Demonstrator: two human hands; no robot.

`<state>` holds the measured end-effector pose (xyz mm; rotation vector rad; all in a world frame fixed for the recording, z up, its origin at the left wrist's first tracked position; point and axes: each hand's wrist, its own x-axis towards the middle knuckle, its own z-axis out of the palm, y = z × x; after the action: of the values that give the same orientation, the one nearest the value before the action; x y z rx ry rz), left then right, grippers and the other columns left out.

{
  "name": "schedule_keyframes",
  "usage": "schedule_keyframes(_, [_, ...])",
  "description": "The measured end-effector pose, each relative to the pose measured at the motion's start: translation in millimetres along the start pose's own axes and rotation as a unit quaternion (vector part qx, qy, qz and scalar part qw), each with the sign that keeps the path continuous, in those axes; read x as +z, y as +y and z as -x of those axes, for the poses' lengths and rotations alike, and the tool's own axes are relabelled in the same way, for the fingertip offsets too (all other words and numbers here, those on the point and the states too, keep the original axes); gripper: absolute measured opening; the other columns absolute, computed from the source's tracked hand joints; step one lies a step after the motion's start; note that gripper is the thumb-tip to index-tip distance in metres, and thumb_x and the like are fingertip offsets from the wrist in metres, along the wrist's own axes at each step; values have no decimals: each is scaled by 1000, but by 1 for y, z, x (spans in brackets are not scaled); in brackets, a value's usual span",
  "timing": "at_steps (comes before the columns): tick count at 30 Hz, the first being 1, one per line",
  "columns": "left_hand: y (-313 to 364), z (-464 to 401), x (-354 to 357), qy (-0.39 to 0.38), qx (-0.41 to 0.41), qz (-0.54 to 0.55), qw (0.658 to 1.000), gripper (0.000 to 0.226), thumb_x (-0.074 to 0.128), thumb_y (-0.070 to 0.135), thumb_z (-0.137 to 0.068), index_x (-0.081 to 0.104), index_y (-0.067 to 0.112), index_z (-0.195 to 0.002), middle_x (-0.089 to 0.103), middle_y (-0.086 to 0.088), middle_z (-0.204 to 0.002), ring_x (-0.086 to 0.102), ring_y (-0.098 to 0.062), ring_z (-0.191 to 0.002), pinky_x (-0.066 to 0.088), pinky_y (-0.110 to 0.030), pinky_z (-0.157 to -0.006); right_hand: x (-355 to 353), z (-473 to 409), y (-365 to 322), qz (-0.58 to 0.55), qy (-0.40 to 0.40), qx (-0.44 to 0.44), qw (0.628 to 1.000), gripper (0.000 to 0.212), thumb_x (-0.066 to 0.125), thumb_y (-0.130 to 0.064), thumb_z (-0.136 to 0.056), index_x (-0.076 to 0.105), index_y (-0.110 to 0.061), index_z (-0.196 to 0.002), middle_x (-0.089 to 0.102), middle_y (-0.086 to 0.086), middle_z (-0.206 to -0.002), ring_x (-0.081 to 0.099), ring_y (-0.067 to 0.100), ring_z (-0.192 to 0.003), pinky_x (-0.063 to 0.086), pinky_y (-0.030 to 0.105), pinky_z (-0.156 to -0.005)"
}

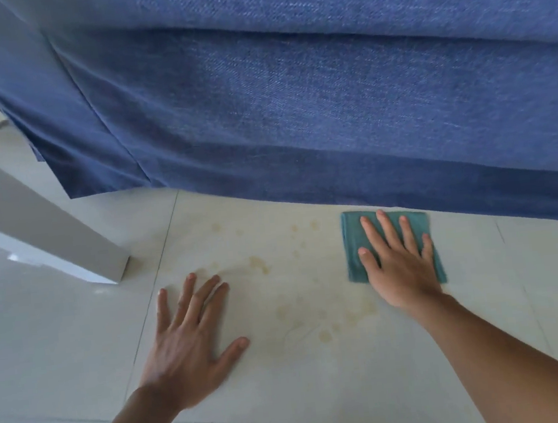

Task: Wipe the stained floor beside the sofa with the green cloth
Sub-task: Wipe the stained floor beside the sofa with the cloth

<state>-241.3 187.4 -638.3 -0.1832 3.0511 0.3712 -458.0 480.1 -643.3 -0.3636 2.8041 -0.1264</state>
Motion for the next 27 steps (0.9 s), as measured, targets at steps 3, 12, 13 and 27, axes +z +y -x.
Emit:
schedule_keyframes(3, [-3, -1, 3, 2, 3, -6, 1000, 85, 36, 73, -88, 34, 16, -152, 33, 0, -160, 5, -29, -154, 8, -65, -118, -15, -50, -32, -35, -15, 55, 998, 62, 12, -53, -99, -8, -45, -157, -19, -13, -168, -20, 24, -154, -13, 59, -121])
schedule_keyframes(12, [-5, -1, 3, 13, 10, 1, 1000, 83, 38, 72, -89, 35, 16, -152, 35, -1, -160, 6, -29, -154, 9, -66, -118, 4, -24, -52, 4, 14, -100, 995, 64, 10, -59, -93, 3, -49, -156, -4, -19, -169, -7, 19, -156, -6, 56, -122])
schedule_keyframes(13, [-5, -1, 4, 15, 11, 3, 1000, 83, 38, 72, -89, 36, 16, -152, 35, -1, -160, 6, -29, -154, 9, -66, -118, -1, -29, -38, 3, 14, -54, 998, 64, 9, -60, -93, 2, -49, -156, -6, -18, -170, -7, 20, -156, -6, 57, -122])
schedule_keyframes(27, [-32, 30, 0, 58, -56, 35, 996, 87, 41, 71, -90, 23, 16, -156, 22, -1, -164, 4, -25, -154, 5, -58, -120, 10, -42, -121, 24, 4, -173, 985, 63, 6, -62, -93, -5, -51, -155, -10, -19, -169, -14, 17, -155, -11, 56, -122])
